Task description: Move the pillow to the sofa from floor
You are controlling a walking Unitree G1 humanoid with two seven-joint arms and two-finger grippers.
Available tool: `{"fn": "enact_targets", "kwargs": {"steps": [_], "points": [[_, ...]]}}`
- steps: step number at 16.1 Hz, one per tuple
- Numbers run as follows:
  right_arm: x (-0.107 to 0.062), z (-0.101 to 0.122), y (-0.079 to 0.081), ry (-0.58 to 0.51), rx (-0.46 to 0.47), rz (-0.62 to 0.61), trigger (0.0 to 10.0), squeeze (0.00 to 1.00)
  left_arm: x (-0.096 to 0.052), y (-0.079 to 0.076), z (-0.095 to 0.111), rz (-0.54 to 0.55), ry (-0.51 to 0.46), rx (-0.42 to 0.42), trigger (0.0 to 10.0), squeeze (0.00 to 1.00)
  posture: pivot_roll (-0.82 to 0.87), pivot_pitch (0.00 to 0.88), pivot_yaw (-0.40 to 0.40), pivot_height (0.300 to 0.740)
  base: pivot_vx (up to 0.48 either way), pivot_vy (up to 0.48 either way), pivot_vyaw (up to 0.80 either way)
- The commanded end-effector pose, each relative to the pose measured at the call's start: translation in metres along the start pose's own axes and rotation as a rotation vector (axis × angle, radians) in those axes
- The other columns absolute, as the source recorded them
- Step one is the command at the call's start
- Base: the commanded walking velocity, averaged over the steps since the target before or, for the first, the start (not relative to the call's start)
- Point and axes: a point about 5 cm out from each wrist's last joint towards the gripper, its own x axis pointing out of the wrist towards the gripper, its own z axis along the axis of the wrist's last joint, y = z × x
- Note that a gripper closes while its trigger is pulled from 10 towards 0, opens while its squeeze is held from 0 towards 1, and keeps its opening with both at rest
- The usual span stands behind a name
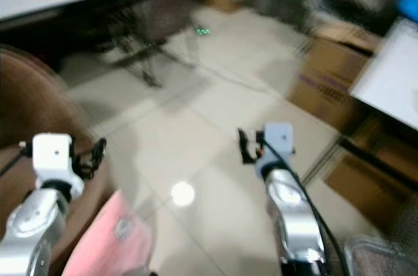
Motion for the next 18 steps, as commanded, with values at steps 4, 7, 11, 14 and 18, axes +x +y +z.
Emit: {"fn": "enact_targets", "kwargs": {"steps": [4,7,11,14,18], "points": [[0.0014,0.0023,0.0009,-0.016,-0.099,0.013,10.0,1.00,-0.0005,-0.0021,0.0023,0.001,-0.012,0.021,10.0,0.00,-0.07,0.000,-0.043,0.740,0.000,-0.407,0.77],[0.0036,-0.0032,0.0018,0.001,-0.080,-0.001,10.0,1.00,0.0006,-0.0003,0.0045,0.012,-0.023,0.027,10.0,0.00,-0.06,0.000,-0.053,0.740,0.000,-0.460,0.65],[0.0072,-0.0040,0.0059,0.008,-0.049,0.014,10.0,1.00,-0.0009,0.0041,0.0028,0.019,-0.032,0.090,10.0,0.00,-0.04,0.000,-0.078,0.740,0.000,-0.343,0.64],[0.0092,-0.0075,0.0022,0.016,-0.063,-0.030,10.0,1.00,0.0006,0.0059,0.0004,0.026,-0.019,0.098,10.0,0.00,-0.04,0.000,-0.074,0.740,0.000,0.000,0.63],[0.0078,-0.0019,0.0008,-0.011,-0.038,-0.039,10.0,1.00,0.0052,0.0042,0.0041,-0.006,-0.051,0.027,10.0,0.00,-0.06,0.000,-0.055,0.740,0.000,0.000,0.14]]}}
